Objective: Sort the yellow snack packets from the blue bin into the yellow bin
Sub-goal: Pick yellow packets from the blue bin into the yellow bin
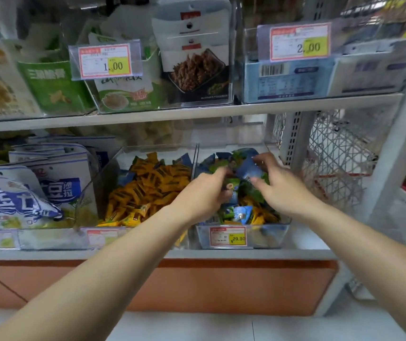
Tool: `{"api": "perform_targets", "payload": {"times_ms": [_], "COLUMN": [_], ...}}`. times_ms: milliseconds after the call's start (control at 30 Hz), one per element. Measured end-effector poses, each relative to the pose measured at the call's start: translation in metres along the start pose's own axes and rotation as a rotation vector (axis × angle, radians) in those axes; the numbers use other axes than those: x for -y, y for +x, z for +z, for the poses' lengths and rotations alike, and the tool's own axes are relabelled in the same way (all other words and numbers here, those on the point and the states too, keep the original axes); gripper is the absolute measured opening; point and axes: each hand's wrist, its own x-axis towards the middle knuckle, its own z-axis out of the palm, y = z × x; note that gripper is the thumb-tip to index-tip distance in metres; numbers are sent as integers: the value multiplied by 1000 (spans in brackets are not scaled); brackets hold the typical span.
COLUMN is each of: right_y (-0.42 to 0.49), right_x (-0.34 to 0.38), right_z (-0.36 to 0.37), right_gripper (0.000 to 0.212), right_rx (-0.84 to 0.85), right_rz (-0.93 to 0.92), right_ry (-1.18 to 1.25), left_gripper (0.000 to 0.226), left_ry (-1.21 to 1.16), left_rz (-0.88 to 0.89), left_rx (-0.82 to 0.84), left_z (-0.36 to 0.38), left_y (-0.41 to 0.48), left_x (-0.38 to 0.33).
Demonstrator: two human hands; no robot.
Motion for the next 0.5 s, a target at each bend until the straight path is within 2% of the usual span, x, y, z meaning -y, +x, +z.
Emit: {"api": "perform_targets", "payload": {"times_ms": [100,200,367,500], "right_y": [3,1,-7,-11], "right_x": [-8,-13,-5,16], "right_z": [9,10,6,0], "right_gripper": [44,48,63,54], "right_rx": [62,45,34,-8], "right_rz": [-72,-110,-116,-129], "right_ry": [-278,-500,-561,-501], "left_gripper": [50,55,45,48], "left_ry": [304,236,188,174], "left_rz": [62,44,43,46], "left_rx": [-139,-232,-221,-193], "left_z": [1,-2,-5,-15], "left_y": [4,0,-7,-21], "left_x": [6,13,22,25]}}
